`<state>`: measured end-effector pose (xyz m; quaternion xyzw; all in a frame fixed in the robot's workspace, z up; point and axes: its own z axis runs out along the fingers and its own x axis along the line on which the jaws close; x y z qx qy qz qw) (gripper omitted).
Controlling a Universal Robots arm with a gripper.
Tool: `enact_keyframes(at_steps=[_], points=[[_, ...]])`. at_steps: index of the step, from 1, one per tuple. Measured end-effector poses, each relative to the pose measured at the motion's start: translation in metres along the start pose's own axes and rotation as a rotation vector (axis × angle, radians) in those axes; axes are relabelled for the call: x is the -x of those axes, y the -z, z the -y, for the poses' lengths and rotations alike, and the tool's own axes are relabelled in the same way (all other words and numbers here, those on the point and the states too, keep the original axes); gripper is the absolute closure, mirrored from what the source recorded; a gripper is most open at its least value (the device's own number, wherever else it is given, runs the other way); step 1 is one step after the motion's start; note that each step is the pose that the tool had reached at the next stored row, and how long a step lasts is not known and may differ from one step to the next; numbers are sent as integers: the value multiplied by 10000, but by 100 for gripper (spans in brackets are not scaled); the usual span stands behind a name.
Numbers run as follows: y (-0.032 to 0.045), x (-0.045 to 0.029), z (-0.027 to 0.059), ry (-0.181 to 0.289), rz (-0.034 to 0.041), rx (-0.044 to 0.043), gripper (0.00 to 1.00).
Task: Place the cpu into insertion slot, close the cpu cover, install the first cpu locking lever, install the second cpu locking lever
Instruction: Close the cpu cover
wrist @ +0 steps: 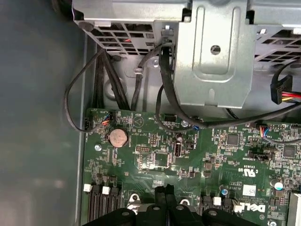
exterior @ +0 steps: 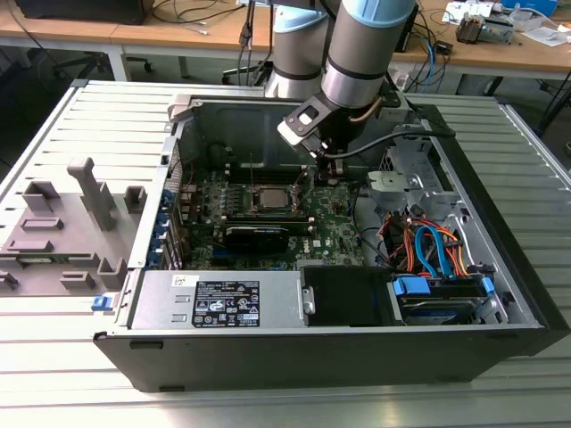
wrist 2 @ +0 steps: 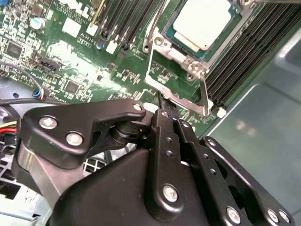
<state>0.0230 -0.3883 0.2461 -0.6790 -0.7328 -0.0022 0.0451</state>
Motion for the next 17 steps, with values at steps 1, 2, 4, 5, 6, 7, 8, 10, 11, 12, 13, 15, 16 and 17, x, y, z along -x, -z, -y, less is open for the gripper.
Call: enact_keyframes(at_steps=[1,2,4,5,6,7,8,10,11,12,13,15,16,17], points=[[-3,-2,24,1,-2,3,89],[-5,-3,37,2,-2,5,89],[-9,-6,88,1,0,14,89],[-12,-8,110,1,0,18,89],[-13,-9,126,2,-1,22,89],[-14,-10,141,2,1,24,89],[-15,-11,154,3,1,27,89],[-18,-14,189,2,1,32,89],[-19,-14,196,2,1,33,89],[-19,-15,201,2,2,33,89],[-20,-16,213,2,1,33,89],[-23,-17,236,2,2,35,89],[-24,-18,245,3,2,35,89],[-25,-18,250,2,2,36,89]])
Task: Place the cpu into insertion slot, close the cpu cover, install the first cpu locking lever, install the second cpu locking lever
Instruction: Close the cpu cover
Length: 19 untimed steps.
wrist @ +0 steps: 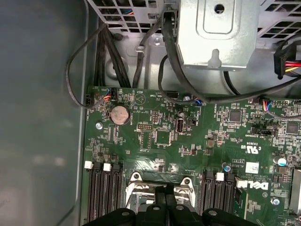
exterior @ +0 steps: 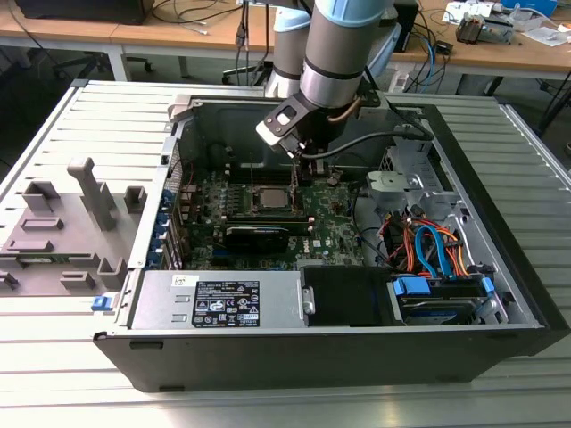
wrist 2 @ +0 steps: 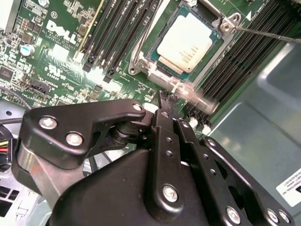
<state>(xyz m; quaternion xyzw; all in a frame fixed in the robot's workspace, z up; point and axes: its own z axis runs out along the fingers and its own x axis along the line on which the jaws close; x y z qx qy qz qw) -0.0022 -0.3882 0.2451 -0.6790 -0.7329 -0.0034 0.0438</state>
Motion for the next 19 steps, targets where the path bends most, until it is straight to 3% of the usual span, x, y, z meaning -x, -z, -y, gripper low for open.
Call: enact_keyframes(at_steps=[6,11,19], points=[[-14,-6,78,1,-2,3,89],[-52,-14,228,1,2,25,89],[-123,-20,355,2,2,28,89]])
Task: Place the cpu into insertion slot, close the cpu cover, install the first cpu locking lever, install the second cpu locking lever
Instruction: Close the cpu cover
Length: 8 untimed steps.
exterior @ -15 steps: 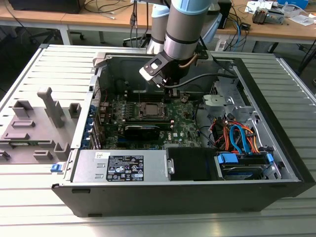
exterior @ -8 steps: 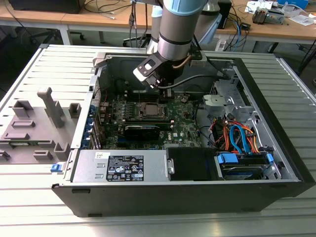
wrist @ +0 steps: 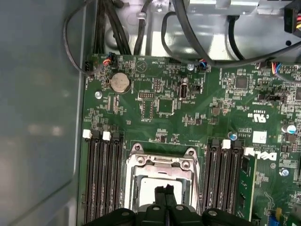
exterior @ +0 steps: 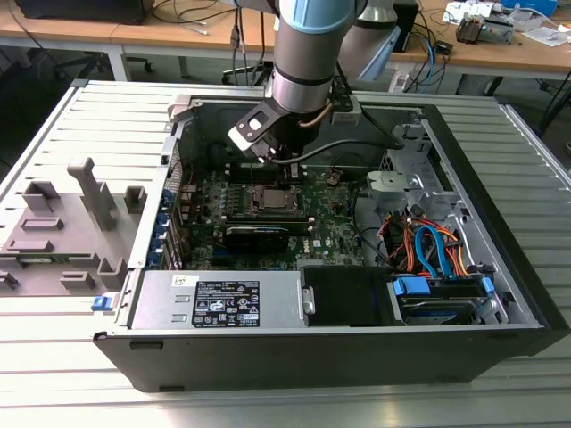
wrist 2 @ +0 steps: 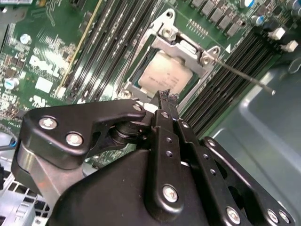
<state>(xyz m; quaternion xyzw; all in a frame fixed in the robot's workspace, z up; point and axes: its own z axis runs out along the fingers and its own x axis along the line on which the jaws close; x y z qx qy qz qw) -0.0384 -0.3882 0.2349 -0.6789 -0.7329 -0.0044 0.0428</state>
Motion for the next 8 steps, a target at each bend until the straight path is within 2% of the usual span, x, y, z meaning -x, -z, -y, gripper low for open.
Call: enact_keyframes(at_steps=[3,5,7,8], points=[[-57,0,40,0,0,1,89],[-140,2,88,0,-1,2,89],[-162,0,114,0,-1,4,89],[-174,-2,156,1,1,8,89]])
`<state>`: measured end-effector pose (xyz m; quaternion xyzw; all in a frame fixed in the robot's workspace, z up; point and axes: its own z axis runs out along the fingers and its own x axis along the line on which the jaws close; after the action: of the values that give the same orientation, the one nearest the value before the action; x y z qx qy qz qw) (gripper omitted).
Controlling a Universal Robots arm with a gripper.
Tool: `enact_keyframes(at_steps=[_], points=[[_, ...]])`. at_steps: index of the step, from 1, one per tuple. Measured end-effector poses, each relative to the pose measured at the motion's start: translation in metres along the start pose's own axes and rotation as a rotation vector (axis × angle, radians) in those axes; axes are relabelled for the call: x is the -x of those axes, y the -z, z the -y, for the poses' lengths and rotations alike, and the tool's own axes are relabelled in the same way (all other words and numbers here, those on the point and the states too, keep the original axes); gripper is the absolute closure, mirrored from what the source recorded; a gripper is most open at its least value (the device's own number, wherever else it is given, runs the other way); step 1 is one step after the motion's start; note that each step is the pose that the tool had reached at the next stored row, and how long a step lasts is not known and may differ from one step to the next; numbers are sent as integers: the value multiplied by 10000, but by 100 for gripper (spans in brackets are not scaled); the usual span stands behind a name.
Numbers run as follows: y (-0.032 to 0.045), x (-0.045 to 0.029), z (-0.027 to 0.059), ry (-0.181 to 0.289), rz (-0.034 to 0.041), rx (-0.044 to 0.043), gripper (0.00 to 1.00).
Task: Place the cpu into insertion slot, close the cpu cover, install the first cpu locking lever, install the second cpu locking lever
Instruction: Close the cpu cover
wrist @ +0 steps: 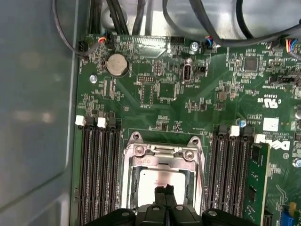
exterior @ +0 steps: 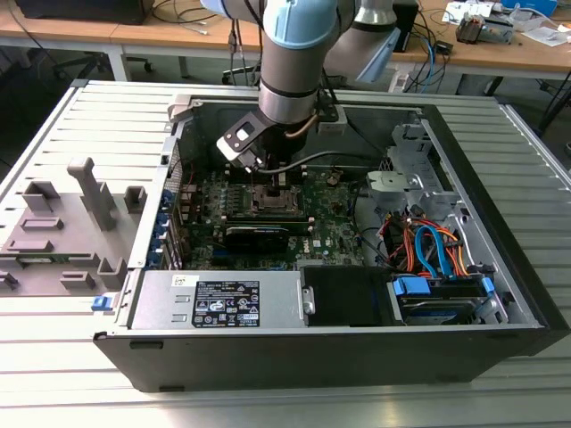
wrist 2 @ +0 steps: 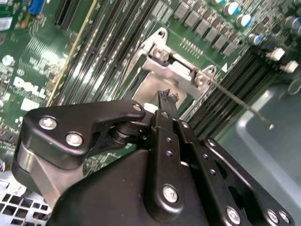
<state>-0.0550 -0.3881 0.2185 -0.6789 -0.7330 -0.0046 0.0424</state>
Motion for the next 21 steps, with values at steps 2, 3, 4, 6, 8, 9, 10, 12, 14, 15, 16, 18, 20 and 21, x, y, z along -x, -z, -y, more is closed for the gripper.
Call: enact_keyframes(at_steps=[2,3,4,6,8,9,10,12,14,15,16,18,20,21], points=[[-16,-3,50,-1,1,5,89],[-31,-5,82,-1,-2,9,89],[-52,-6,107,0,-2,10,89],[-96,-3,111,1,0,8,89],[-130,0,110,0,4,6,89],[-138,1,110,-1,9,2,89],[-148,2,110,-1,10,1,89],[-152,1,108,-1,2,8,89],[-153,1,108,0,0,8,89],[-153,1,109,-1,1,8,89],[-153,1,109,-1,4,8,89],[-135,-2,108,0,2,17,89],[-60,-6,113,-1,14,8,89],[-45,-7,114,-1,14,9,89]])
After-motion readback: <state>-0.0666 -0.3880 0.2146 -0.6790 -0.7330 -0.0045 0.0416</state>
